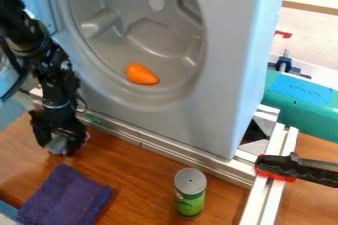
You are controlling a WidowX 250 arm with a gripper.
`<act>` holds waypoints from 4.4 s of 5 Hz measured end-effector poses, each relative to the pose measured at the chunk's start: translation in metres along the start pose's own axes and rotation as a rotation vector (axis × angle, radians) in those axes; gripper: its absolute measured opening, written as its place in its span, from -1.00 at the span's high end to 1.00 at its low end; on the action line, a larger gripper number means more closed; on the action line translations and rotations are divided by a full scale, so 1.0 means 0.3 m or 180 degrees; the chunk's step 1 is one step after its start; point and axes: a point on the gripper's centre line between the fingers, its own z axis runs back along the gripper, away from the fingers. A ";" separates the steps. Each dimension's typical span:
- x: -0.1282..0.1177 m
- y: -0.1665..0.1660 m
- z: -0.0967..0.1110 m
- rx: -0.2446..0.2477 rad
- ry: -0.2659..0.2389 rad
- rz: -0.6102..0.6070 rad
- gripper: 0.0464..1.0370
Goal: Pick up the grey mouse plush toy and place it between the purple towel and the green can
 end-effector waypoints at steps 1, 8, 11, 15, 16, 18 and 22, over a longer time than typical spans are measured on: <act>0.035 0.004 -0.031 0.0016 -0.0015 0.0010 -0.93; -0.350 -0.126 0.296 -0.1095 -0.0777 -0.0369 0.87; -0.470 -0.424 0.163 -0.1251 -0.0070 -0.1293 0.87; -0.386 -0.582 0.034 -0.0896 -0.0313 -0.0373 0.82; -0.398 -0.525 0.087 -0.0802 -0.0443 -0.0179 0.33; -0.329 -0.464 0.275 -0.0954 -0.0835 -0.0140 -0.81; -0.109 -0.280 0.473 -0.0847 -0.1189 0.0259 -0.93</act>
